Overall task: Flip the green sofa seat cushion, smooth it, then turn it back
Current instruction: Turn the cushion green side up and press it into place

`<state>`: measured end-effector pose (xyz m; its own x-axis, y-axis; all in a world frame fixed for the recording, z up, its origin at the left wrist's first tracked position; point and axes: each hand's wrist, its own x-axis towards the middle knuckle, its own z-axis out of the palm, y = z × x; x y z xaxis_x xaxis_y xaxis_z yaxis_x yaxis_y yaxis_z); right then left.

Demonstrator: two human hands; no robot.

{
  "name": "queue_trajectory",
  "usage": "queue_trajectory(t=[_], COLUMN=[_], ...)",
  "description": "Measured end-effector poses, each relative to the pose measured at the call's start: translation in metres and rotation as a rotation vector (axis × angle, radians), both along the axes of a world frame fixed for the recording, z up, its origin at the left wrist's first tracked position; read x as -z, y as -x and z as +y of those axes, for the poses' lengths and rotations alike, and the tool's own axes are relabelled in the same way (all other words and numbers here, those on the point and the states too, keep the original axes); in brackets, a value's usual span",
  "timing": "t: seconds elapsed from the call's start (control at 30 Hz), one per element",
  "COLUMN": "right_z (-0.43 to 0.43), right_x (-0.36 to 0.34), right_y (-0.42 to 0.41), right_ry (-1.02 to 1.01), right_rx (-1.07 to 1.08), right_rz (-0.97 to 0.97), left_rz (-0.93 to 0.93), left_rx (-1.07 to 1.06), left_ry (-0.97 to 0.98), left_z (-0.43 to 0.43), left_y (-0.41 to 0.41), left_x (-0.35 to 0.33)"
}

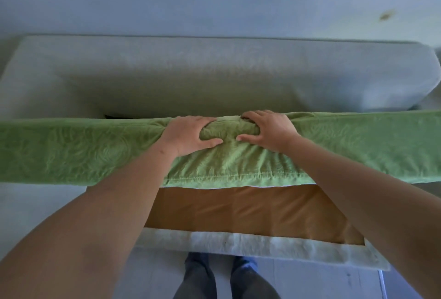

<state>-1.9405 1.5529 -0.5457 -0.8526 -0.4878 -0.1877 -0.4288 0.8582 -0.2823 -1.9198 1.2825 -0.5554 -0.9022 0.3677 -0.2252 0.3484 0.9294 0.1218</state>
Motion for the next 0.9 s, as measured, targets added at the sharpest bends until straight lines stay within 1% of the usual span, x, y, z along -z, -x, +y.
queue_trajectory(t=[0.07, 0.17, 0.3, 0.4, 0.53, 0.67, 0.73, 0.8, 0.9], right_z=[0.002, 0.001, -0.002, -0.005, -0.017, -0.024, -0.026, -0.024, -0.013], right_x=[0.003, 0.008, 0.022, 0.036, 0.072, 0.13, 0.18, 0.239, 0.328], right_y=[-0.017, -0.044, -0.089, -0.131, -0.202, -0.276, -0.328, -0.374, -0.402], right_ry=[-0.003, -0.019, -0.076, -0.15, -0.229, -0.318, -0.36, -0.406, -0.428], right_rx=[0.004, 0.021, 0.028, 0.025, 0.047, 0.024, -0.006, 0.034, 0.215], right_rz=[-0.022, -0.068, -0.11, -0.133, -0.191, -0.337, -0.432, -0.512, -0.618], left_rz=[-0.045, -0.137, -0.201, -0.235, -0.301, -0.321, -0.417, -0.545, -0.754], left_rx=[-0.035, -0.034, 0.005, 0.031, 0.052, 0.106, 0.073, -0.035, -0.252], left_ry=[0.005, 0.033, 0.137, 0.19, 0.219, 0.218, 0.198, 0.195, 0.101], left_z=[0.003, 0.009, 0.018, 0.022, 0.026, 0.035, 0.043, 0.046, 0.041], left_y=[-0.018, -0.045, -0.089, -0.127, -0.191, -0.264, -0.315, -0.355, -0.392], left_x=[-0.002, -0.006, -0.001, 0.015, 0.055, 0.119, 0.171, 0.229, 0.328])
